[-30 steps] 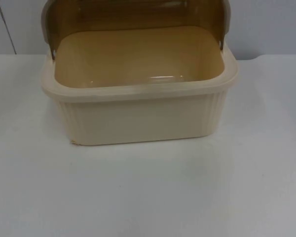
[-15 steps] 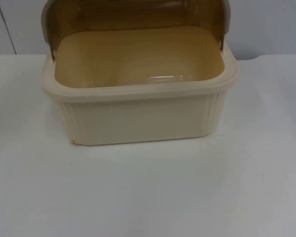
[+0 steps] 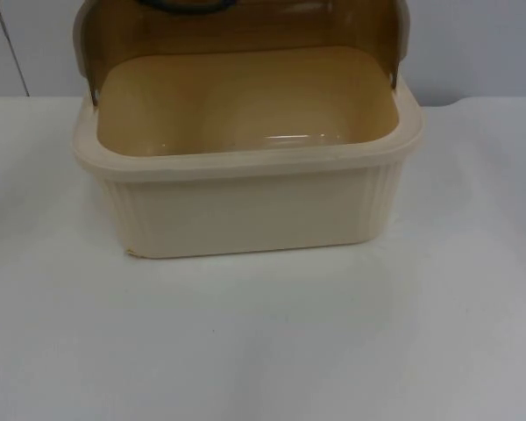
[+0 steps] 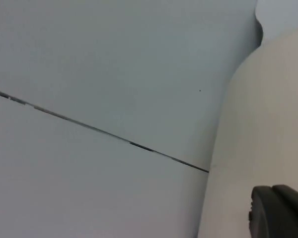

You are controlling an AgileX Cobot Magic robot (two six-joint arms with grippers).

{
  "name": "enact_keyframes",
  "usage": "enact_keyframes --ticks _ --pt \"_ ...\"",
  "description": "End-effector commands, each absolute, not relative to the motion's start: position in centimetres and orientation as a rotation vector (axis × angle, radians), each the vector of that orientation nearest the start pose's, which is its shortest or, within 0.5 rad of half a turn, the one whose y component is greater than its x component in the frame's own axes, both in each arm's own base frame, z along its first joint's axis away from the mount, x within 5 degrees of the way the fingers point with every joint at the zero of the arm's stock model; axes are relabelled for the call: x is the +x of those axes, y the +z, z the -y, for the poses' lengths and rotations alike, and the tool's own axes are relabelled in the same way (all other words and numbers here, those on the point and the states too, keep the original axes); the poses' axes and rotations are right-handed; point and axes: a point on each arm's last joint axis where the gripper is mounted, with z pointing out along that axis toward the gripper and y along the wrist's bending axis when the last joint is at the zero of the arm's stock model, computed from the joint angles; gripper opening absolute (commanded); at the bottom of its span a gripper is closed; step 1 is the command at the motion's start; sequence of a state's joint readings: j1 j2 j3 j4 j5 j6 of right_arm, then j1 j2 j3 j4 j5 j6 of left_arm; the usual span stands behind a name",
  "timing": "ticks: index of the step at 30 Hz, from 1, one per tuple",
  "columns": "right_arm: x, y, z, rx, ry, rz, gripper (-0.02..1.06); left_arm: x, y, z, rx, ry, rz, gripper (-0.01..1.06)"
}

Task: Open the box lid with the left hand, place the block into the box with the right hand, then close the box lid with the left hand.

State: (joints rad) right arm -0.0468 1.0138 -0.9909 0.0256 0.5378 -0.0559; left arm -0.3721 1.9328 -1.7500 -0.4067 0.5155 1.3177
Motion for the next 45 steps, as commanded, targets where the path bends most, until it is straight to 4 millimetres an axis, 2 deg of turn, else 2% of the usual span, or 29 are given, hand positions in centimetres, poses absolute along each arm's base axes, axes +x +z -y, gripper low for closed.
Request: enact_keyframes --ticks 1,9,21,27,40,43,45 --pt "21.2 37.9 0.9 -0.004 -0.046 -2.042 1.04 42.7 32.0 18.5 1.39 0.117 -1.618 0.0" --pt "21.2 37.9 0.9 -0.004 -0.046 -2.042 1.04 42.6 30.2 18.7 1.437 0.057 -1.686 0.0" --pt "21.3 37.9 0.9 -0.004 -0.047 -2.039 1.04 42.5 29.9 18.7 1.466 0.041 -1.699 0.0" --pt "21.3 37.9 0.9 -0.004 -0.047 -2.039 1.04 41.8 29.2 18.7 1.528 -0.022 -1.773 0.0" --pt "20.6 38.4 0.9 -0.002 -0.046 -2.018 1.04 40.3 29.4 19.6 1.555 -0.008 -1.868 0.0" --pt "20.4 38.6 0.8 -0.002 -0.046 -2.011 1.04 39.9 28.8 19.7 1.561 -0.007 -1.872 0.0" --pt "20.2 38.7 0.8 -0.002 -0.046 -2.006 1.04 39.0 27.7 20.0 1.581 0.029 -1.853 0.0"
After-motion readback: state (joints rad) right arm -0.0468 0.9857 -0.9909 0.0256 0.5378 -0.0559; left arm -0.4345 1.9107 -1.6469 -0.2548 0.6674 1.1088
